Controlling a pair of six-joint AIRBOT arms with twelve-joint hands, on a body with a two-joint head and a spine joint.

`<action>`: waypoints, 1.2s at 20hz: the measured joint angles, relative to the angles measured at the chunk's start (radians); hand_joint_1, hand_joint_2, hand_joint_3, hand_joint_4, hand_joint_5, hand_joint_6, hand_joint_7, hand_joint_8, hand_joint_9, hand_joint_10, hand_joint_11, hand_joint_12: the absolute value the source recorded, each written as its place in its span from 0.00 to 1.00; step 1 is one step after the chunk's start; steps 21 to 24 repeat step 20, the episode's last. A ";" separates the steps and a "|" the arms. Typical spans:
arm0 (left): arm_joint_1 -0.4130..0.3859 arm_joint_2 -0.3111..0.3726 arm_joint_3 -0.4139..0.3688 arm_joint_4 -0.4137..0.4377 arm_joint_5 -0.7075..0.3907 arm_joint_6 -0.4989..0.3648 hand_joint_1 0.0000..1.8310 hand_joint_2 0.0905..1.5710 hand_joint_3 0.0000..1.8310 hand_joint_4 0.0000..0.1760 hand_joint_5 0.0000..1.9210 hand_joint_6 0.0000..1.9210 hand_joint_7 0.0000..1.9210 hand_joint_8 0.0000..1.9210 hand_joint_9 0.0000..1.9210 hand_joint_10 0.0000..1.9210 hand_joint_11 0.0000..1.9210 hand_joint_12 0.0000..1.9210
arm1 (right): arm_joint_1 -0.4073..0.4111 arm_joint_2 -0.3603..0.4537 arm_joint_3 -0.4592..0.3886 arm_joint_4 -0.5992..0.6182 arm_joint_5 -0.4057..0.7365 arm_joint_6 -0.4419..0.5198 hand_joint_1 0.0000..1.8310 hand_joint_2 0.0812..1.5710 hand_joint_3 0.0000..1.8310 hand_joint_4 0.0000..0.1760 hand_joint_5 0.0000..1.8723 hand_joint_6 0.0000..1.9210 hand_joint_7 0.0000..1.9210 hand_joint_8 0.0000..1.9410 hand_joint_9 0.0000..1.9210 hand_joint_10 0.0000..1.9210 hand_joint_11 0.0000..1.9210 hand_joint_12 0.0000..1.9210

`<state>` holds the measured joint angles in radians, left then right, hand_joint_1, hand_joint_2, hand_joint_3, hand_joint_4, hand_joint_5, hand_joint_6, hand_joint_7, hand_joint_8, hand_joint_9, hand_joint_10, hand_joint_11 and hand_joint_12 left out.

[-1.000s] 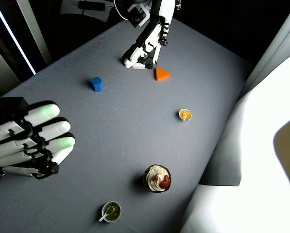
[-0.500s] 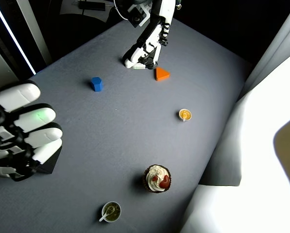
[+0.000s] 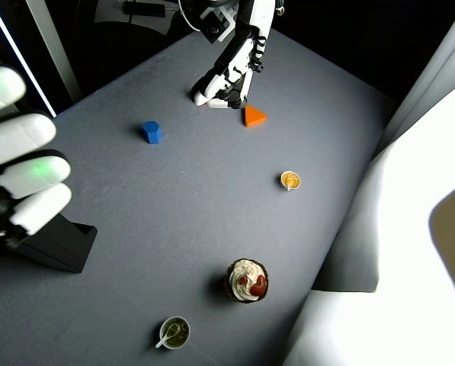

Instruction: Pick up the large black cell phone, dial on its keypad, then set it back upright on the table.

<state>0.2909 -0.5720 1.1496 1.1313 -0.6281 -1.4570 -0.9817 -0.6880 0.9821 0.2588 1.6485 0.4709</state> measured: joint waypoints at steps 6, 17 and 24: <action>0.000 0.000 -0.008 0.000 0.000 0.000 0.00 0.81 0.00 0.15 0.16 0.00 0.27 0.00 0.31 0.01 0.00 0.65 | -0.116 0.080 -0.012 0.095 -0.008 -0.003 0.35 0.70 0.00 0.09 0.25 0.00 0.24 0.00 0.24 0.01 0.02 0.53; 0.008 0.006 0.002 -0.013 0.003 -0.005 0.00 0.81 0.00 0.00 0.18 0.00 0.27 0.00 0.31 0.00 0.02 0.67 | -0.335 0.176 -0.212 0.225 -0.006 -0.024 0.35 0.70 0.00 0.06 0.23 0.00 0.22 0.00 0.21 0.00 0.00 0.55; 0.009 0.006 0.014 -0.045 0.012 -0.006 0.00 0.83 0.00 0.00 0.22 0.01 0.25 0.00 0.26 0.00 0.00 0.60 | -0.410 0.186 -0.267 0.297 -0.011 -0.026 0.34 0.70 0.00 0.03 0.23 0.00 0.21 0.00 0.20 0.00 0.00 0.54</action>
